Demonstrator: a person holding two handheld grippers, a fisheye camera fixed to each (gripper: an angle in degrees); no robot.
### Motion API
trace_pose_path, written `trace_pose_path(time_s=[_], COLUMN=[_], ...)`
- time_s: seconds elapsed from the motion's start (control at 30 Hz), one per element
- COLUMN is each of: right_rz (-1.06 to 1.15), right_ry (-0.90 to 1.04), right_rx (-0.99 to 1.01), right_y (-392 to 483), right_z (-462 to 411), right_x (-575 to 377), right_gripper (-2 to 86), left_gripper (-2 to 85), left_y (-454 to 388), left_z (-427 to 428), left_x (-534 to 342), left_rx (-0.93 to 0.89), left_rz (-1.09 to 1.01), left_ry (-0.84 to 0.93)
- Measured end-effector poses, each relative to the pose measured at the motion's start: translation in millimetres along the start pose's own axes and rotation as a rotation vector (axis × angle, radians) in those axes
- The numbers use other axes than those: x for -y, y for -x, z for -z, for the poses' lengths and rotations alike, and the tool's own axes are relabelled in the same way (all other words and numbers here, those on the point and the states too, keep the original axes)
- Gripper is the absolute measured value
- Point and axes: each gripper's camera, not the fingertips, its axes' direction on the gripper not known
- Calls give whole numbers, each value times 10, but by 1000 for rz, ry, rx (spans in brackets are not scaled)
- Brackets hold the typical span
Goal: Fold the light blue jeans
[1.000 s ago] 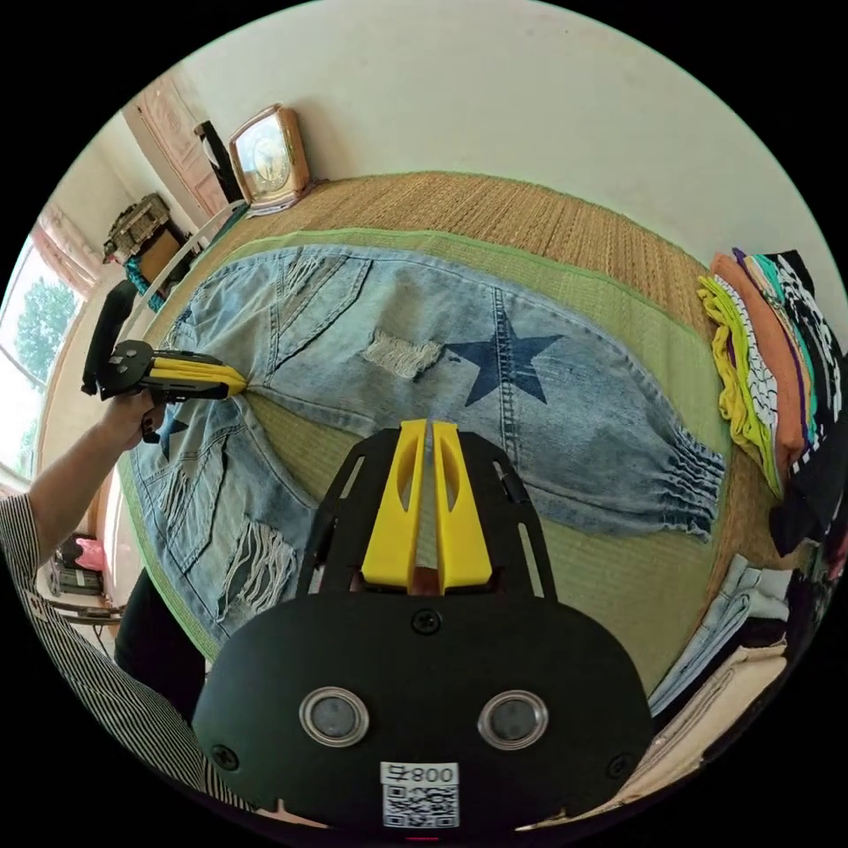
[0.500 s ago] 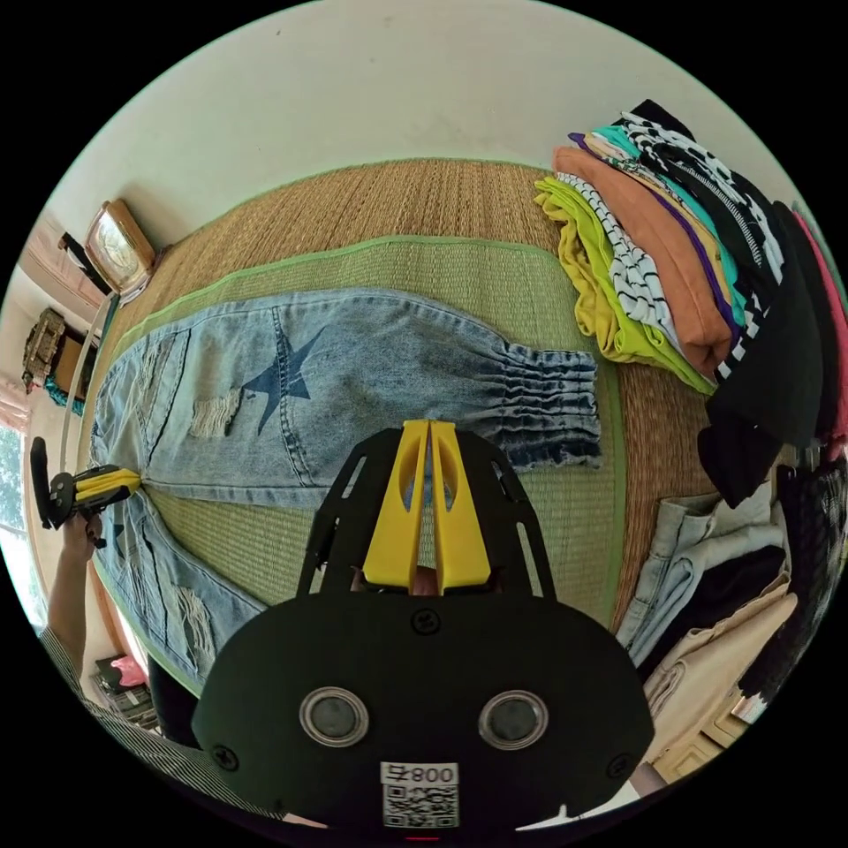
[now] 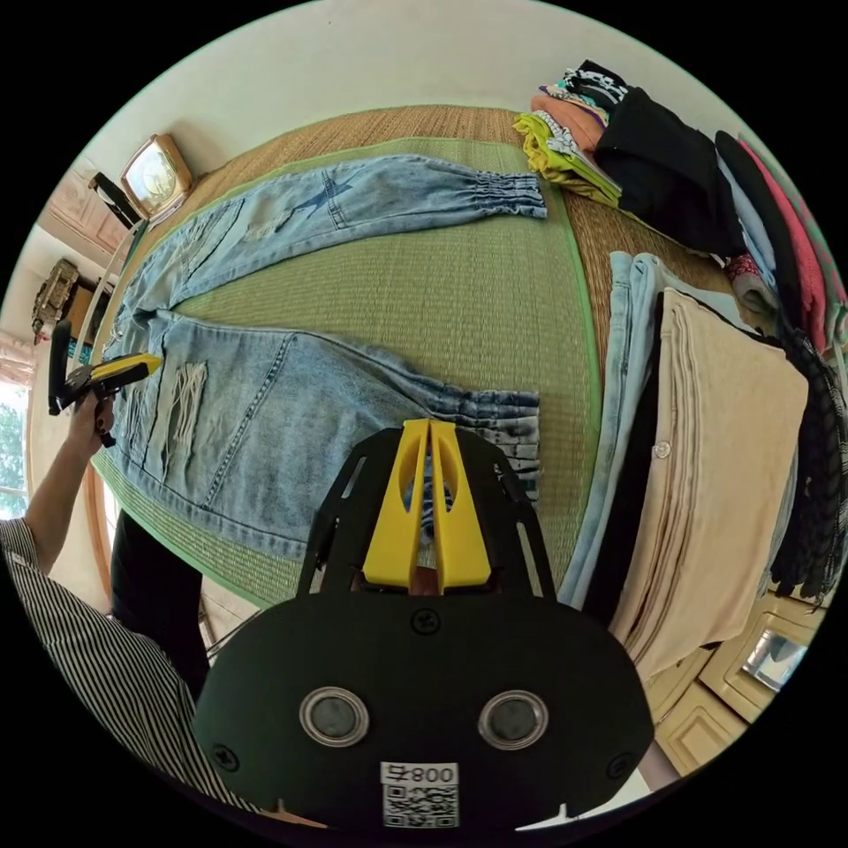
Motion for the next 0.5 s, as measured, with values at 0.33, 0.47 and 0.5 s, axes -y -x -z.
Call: trace_pose_path(time_s=[0.33,0.47,0.5], right_rz=[50,84,94], right_ry=[-19,36,31], right_rx=[18,29,17], right_y=[271,432,459], right_z=[134,-265,-296], right_x=[-147,-282,-299], right_gripper=[1,2,2], left_gripper=[3,7,7], left_y=[-167,-175,-172], left_z=[479,403,427], left_x=[-371,-501,-514], left_rx=[-7,3,3], left_rz=[19,36,38], left_ry=[0,61,48])
